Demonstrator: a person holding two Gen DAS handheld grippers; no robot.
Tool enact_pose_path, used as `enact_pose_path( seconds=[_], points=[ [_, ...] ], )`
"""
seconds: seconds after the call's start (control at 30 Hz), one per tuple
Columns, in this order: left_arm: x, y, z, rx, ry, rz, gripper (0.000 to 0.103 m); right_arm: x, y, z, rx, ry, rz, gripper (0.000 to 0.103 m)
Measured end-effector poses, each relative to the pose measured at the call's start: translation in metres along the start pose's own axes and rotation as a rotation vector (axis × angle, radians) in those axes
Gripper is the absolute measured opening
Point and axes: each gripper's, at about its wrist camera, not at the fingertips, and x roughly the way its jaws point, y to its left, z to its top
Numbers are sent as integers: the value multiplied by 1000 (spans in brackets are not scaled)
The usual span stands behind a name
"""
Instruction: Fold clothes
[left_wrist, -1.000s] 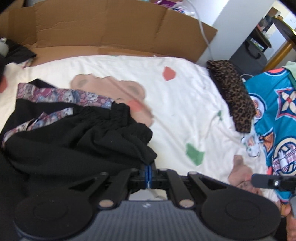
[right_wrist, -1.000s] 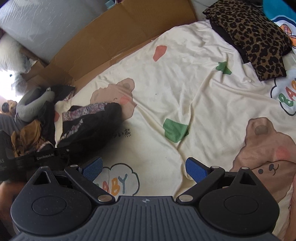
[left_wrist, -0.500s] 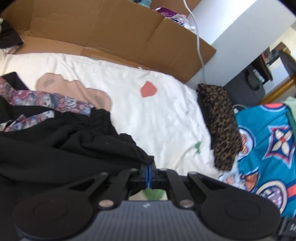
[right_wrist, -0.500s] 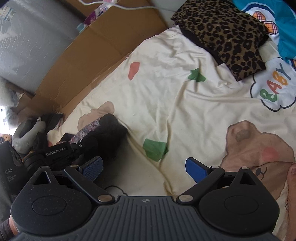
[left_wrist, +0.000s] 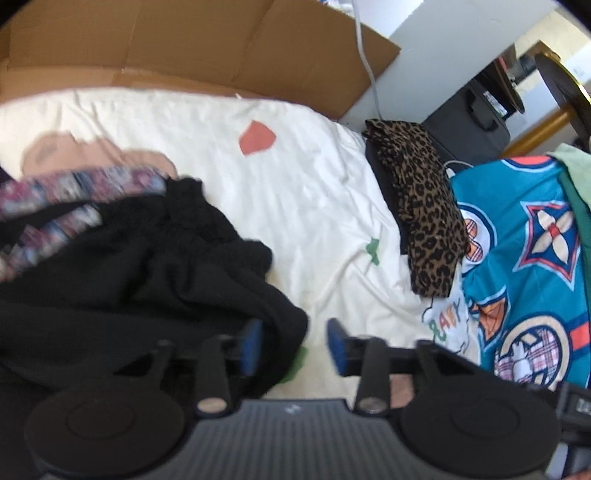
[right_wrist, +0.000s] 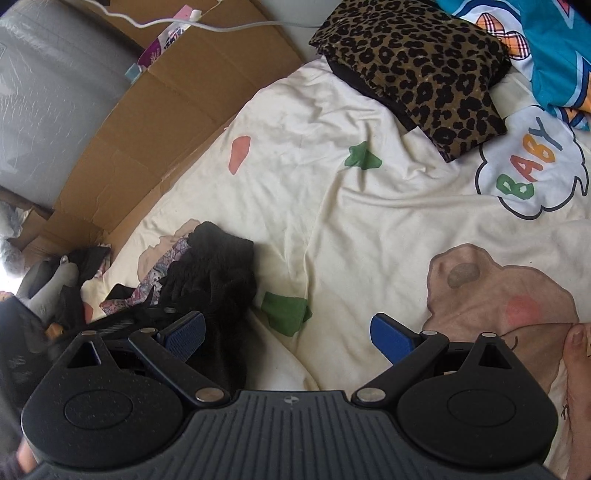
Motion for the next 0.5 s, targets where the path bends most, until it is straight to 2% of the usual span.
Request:
enact_pose_path(
  seconds=[0.13, 0.27, 0.5],
  points=[
    [-28, 21, 15, 21, -31, 47, 49, 0, 7, -4, -26, 5, 5, 99],
    [-50, 48, 27, 14, -60, 138, 49, -1, 14, -9, -55, 9, 6, 99],
    [-62, 99, 27, -30, -105, 251, 51, -2, 18, -13, -86, -4, -7, 99]
  ],
)
